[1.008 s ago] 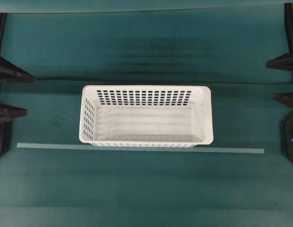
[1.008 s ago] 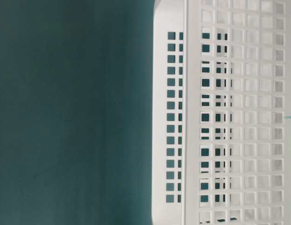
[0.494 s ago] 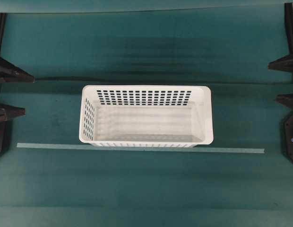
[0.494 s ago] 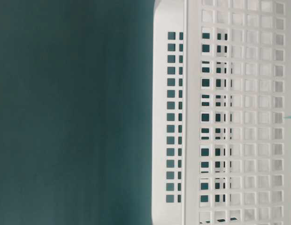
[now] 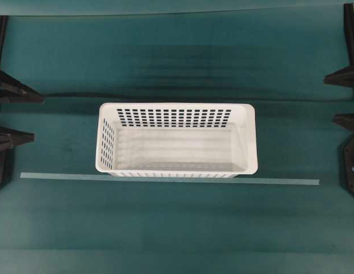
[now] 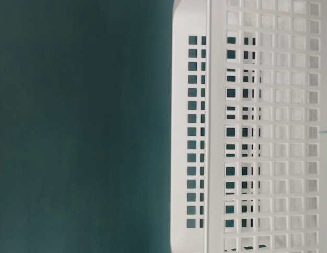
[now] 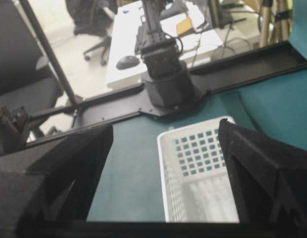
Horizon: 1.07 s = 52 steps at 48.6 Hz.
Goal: Lift the white basket with both hands.
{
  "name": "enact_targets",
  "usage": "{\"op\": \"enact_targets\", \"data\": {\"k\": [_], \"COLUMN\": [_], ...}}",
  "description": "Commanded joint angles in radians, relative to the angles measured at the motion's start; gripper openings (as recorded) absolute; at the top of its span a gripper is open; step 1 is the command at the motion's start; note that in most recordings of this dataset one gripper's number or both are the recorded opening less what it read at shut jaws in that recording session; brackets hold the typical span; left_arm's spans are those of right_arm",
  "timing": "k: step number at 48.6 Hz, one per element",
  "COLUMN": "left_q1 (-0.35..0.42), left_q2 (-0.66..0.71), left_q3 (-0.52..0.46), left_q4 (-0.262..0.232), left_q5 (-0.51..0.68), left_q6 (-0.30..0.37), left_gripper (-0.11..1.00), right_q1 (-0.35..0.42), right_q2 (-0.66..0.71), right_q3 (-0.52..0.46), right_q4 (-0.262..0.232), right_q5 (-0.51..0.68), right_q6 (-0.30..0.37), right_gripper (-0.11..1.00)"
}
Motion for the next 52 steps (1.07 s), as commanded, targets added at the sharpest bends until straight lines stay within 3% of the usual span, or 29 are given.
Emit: {"op": "enact_targets", "data": {"k": [1,39,52], "left_q1": [-0.002,-0.018,-0.021], "left_q2": [0.015,0.035,0.018], "left_q3": [-0.014,0.035,0.032], "left_q4": [0.003,0.002,0.002], "left_q5": [-0.008,-0.035,-0.044], "left_q6": [-0.002,-0.029,0.026], "left_gripper": [0.93,0.93,0.93], "right_q1": [0.000,-0.023,-0.025], "right_q2": [0.012,-0.006,-0.006], "right_q3": [-0.009,0.046,0.058], "right_q4": [-0.003,-0.003,-0.003], "right_q5": [-0.008,0.002,-0.017], "right_q6": [0.000,0.000,-0.008], "right_gripper": [0.92,0.92,0.92]}}
